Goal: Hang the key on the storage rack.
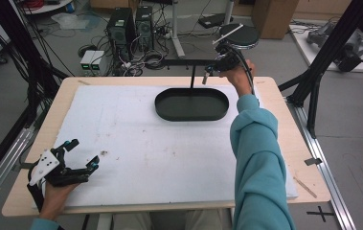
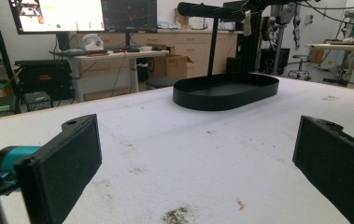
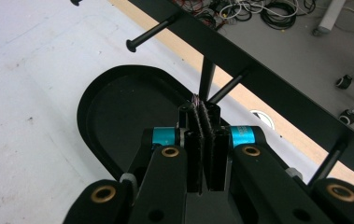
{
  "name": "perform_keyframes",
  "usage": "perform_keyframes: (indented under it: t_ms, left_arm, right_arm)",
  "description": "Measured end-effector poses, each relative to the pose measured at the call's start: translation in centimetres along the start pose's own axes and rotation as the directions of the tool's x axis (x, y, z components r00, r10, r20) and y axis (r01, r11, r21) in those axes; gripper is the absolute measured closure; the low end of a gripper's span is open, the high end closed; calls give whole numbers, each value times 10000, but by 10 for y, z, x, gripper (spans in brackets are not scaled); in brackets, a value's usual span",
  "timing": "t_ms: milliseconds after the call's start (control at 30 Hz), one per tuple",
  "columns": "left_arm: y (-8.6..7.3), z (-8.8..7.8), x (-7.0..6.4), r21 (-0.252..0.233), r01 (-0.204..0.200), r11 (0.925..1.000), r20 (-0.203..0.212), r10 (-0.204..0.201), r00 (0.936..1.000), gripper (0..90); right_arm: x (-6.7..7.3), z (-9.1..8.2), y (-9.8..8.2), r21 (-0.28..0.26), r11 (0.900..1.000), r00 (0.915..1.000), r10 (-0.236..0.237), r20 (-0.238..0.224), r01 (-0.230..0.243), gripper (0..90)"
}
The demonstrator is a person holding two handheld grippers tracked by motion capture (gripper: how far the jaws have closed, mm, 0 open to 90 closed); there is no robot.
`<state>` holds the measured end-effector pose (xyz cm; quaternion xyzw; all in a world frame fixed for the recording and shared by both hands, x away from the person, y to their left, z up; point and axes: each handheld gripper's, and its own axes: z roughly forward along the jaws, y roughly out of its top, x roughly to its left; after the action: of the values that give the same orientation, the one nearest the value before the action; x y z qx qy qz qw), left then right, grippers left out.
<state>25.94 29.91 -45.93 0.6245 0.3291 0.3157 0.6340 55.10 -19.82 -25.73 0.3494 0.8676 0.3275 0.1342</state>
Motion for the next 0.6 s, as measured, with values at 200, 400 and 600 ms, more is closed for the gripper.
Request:
perform_keyframes:
  t_ms: [200, 400, 600]
  left_arm:
    - [0, 0, 0, 7, -9, 10000, -7, 9, 10000, 17]
    - [0, 0, 0, -1, -25, 10000, -9, 25, 10000, 17]
    - [0, 0, 0, -30, 2, 10000, -7, -2, 10000, 17]
  right_arm:
    - [-1, 1, 0, 40, 9999, 9999, 145, 75, -146, 888]
    - [-2, 3, 0, 65, 9999, 9998, 129, 177, -130, 888]
    - [-4, 3, -1, 81, 9993, 9992, 366, 183, -368, 888]
